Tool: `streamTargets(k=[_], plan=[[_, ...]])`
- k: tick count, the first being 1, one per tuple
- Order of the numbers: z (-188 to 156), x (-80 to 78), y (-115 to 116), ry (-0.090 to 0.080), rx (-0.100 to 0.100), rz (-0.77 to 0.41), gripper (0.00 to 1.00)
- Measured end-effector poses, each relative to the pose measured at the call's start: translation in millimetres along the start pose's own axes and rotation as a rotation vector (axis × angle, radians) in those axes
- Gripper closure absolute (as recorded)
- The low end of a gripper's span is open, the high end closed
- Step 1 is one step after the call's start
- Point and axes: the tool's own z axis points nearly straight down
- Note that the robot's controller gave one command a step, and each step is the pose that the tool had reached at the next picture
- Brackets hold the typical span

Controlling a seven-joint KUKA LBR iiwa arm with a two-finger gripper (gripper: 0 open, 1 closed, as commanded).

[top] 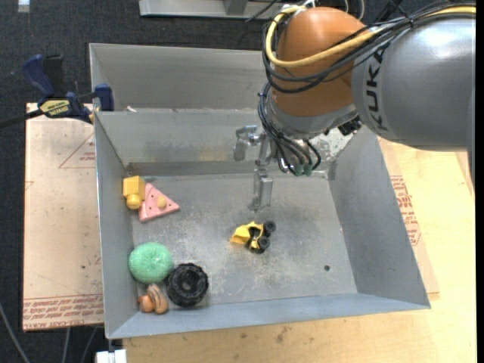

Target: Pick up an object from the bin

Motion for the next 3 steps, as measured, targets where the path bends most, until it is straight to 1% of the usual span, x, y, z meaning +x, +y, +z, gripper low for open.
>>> streamTargets(k=[1,2,3], plan=[[54.7,15.3,-13.9,0.005,-0.001,-0.282,0.0],[82.5,29.8,-26.4,0.012,-0.003,-0.323,0.0],[92.9,45.6,-31.5,0.009,-0.001,-0.29,0.0]])
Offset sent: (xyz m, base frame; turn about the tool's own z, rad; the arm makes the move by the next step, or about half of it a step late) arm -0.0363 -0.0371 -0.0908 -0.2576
